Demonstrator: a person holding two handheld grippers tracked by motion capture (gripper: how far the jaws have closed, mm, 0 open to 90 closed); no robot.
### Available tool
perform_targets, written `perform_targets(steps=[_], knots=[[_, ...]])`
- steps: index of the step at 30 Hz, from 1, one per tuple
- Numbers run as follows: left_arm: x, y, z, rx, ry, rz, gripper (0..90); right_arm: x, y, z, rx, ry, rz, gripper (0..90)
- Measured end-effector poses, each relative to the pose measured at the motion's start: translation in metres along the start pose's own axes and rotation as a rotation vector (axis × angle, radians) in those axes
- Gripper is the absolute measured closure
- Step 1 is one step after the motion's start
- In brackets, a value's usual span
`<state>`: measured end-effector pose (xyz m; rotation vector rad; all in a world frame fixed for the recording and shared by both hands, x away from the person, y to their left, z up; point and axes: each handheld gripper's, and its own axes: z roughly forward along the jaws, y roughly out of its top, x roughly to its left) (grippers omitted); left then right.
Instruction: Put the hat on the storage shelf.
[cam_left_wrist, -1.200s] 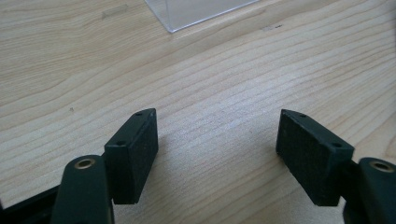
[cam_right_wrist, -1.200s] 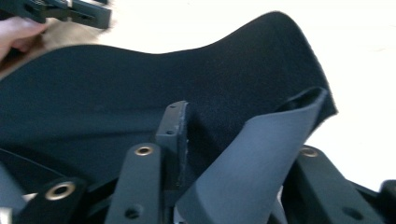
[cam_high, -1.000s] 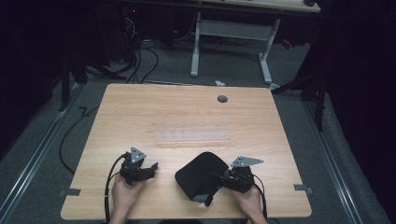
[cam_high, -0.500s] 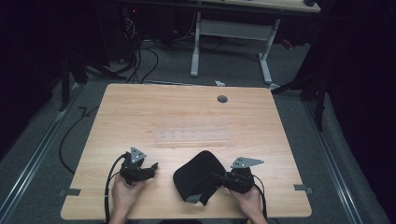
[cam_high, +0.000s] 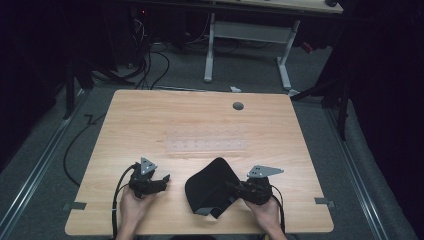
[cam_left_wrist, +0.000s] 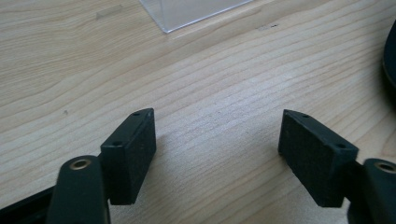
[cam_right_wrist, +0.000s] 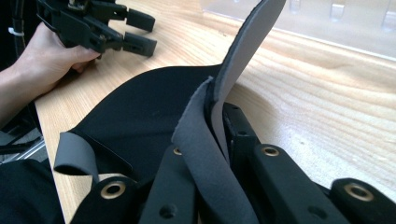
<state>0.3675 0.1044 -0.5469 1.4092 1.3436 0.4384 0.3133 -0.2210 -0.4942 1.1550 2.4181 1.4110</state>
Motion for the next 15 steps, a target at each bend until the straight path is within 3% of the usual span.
perform_targets(steps=[15], knots=[[-0.001,-0.001,-0.002,0.012,-0.024,0.020,24.6,-0.004,0.007,-0.014,-0.059,0.000,0.034,84.2]])
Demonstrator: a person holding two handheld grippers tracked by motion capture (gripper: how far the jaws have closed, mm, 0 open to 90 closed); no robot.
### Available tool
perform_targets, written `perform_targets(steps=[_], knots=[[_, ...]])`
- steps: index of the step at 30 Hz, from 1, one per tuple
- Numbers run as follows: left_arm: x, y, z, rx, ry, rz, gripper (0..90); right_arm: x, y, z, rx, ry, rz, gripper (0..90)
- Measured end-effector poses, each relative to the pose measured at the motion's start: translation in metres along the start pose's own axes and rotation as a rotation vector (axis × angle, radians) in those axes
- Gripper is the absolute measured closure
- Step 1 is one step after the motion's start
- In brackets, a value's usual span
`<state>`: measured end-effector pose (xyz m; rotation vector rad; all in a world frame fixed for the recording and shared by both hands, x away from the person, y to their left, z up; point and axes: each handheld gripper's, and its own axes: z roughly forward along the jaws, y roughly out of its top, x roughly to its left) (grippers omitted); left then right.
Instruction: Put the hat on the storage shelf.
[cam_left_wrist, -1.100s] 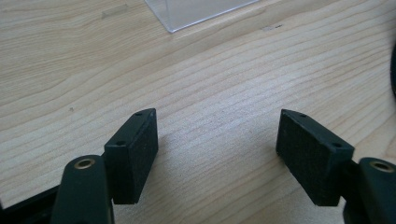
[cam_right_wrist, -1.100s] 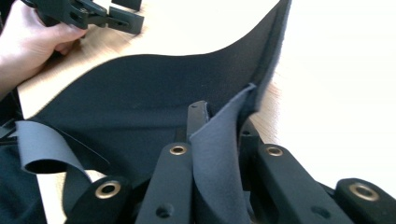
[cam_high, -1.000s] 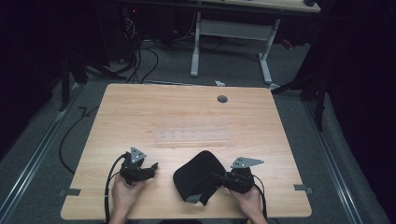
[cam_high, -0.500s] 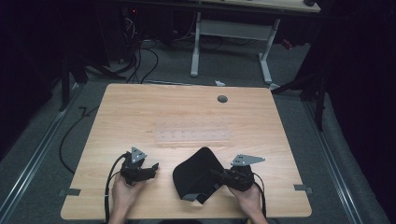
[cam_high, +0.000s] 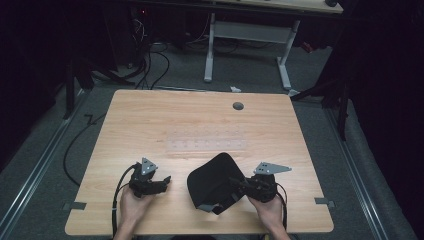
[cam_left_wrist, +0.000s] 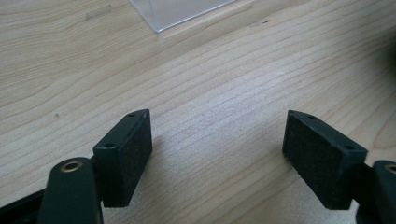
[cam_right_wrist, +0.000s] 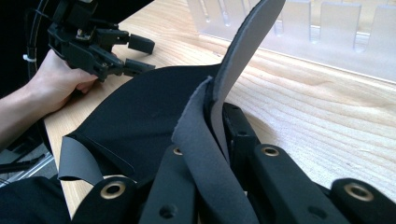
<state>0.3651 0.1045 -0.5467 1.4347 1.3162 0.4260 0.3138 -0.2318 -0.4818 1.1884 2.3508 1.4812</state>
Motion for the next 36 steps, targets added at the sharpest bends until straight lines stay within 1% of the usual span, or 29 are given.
perform_targets(steps=[2,4,5,8,11,16,19,21,23,24,26,31,34,36], knots=[[0.000,0.000,-0.001,-0.002,-0.001,0.015,25.7,0.000,0.002,-0.001,-0.002,-0.002,0.001,84.3],[0.000,0.000,-0.002,-0.005,-0.009,0.015,26.3,0.000,0.003,-0.002,-0.002,-0.003,0.002,84.3],[-0.001,0.001,-0.004,-0.003,-0.029,0.007,26.8,0.000,0.006,-0.003,-0.009,0.000,0.009,84.3],[-0.004,0.002,-0.008,0.000,-0.053,0.009,27.2,-0.001,0.008,-0.004,-0.017,0.001,0.010,84.3],[-0.008,0.005,-0.012,0.012,-0.079,0.011,26.2,-0.001,0.010,-0.004,-0.023,0.002,0.026,84.3],[-0.020,0.012,-0.018,0.005,-0.143,0.027,24.1,0.000,0.014,-0.006,-0.034,-0.001,0.036,84.3],[-0.028,0.015,-0.023,-0.002,-0.189,0.026,23.2,0.000,0.018,-0.007,-0.035,-0.007,0.039,84.2],[-0.033,0.015,-0.025,0.001,-0.210,0.040,22.8,-0.001,0.019,-0.007,-0.039,-0.012,0.041,84.2],[-0.038,0.014,-0.027,0.010,-0.229,0.051,22.6,-0.002,0.020,-0.006,-0.046,-0.012,0.048,84.2],[-0.039,0.014,-0.027,0.014,-0.235,0.056,22.2,-0.002,0.020,-0.006,-0.046,-0.012,0.060,84.2],[-0.044,0.013,-0.029,0.015,-0.249,0.064,21.8,-0.003,0.021,-0.005,-0.046,-0.010,0.064,84.2],[-0.054,0.013,-0.034,0.002,-0.289,0.067,21.5,-0.003,0.024,-0.001,-0.039,-0.009,0.075,84.2],[-0.061,0.013,-0.036,0.002,-0.311,0.083,20.9,-0.002,0.027,0.000,-0.043,-0.007,0.074,84.2],[-0.064,0.015,-0.037,-0.006,-0.316,0.093,20.4,-0.001,0.030,0.002,-0.045,-0.004,0.073,84.1]])
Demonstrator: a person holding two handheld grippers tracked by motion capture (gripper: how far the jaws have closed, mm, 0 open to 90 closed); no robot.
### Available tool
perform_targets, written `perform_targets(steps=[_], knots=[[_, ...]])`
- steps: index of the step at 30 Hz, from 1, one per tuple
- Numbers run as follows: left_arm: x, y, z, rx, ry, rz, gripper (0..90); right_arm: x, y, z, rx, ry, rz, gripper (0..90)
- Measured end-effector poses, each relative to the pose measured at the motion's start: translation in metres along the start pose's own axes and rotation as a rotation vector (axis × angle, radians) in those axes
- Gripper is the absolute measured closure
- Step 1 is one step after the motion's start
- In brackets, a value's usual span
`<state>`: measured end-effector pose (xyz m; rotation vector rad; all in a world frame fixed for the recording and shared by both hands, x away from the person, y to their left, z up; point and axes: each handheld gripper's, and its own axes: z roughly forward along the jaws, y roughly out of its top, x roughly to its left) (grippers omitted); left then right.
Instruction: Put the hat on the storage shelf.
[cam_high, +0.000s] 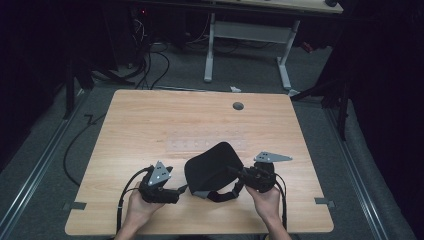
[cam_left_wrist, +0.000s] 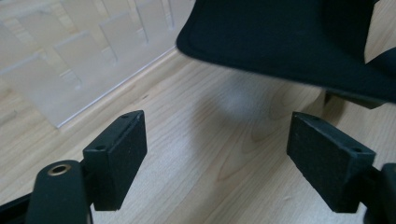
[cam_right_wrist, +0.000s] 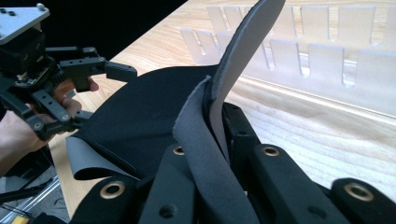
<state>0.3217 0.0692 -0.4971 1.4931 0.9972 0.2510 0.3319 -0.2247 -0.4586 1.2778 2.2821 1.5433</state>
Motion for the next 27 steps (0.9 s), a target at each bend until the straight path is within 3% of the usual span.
perform_targets(steps=[9,27], knots=[[-0.008,0.006,0.000,-0.025,-0.028,0.008,20.5,0.005,0.008,0.008,0.013,-0.002,-0.002,84.1],[-0.014,0.003,0.007,-0.026,-0.041,0.084,21.6,0.007,0.009,0.015,0.055,-0.008,0.008,83.6]])
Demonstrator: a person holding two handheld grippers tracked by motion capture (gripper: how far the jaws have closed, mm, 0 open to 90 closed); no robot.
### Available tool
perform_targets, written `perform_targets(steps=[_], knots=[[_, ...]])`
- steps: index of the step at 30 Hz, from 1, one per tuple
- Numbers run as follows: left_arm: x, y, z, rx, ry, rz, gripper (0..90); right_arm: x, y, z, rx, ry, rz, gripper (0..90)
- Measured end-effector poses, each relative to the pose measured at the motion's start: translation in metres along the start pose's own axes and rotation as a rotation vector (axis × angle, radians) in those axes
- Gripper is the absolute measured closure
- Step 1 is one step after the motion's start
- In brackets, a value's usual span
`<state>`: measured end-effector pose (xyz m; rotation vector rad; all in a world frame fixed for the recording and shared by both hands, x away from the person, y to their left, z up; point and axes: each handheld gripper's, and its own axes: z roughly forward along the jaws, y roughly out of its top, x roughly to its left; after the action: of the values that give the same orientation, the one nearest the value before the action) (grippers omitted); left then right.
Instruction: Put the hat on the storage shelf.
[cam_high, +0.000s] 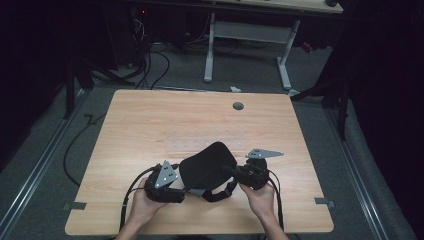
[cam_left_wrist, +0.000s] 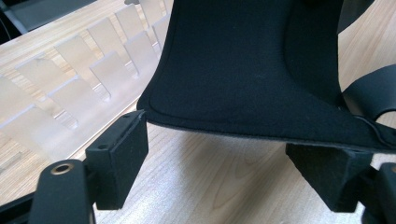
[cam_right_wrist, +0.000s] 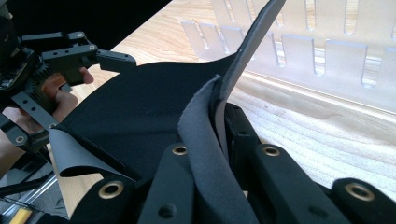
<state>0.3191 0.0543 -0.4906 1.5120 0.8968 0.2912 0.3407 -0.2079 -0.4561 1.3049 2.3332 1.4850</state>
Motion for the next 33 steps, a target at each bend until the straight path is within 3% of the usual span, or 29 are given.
perform_targets(steps=[8,11,12,16,20,21,26,33], knots=[[-0.001,0.000,0.003,-0.005,0.024,0.032,27.2,0.004,0.002,-0.002,-0.009,0.022,-0.008,83.6],[-0.004,0.000,0.004,-0.010,0.005,0.042,30.3,0.005,0.003,-0.002,-0.020,0.029,-0.012,83.5],[-0.006,0.000,0.004,-0.009,-0.014,0.042,35.5,0.004,0.003,-0.002,-0.027,0.032,-0.010,83.6],[-0.011,-0.003,0.006,-0.002,-0.017,0.078,40.2,0.005,0.005,-0.001,-0.042,0.055,-0.005,83.6],[-0.013,-0.001,0.006,-0.014,-0.024,0.078,46.0,0.007,0.006,0.001,-0.048,0.071,-0.006,83.5],[-0.014,0.001,0.004,-0.023,-0.030,0.078,52.0,0.007,0.006,0.001,-0.052,0.078,-0.001,83.2],[-0.015,0.005,0.001,-0.007,-0.052,0.069,62.1,0.006,0.006,0.000,-0.056,0.091,0.002,81.3],[-0.018,0.009,-0.007,0.007,-0.146,0.026,77.2,0.002,0.008,-0.002,-0.082,0.103,0.018,77.1]])
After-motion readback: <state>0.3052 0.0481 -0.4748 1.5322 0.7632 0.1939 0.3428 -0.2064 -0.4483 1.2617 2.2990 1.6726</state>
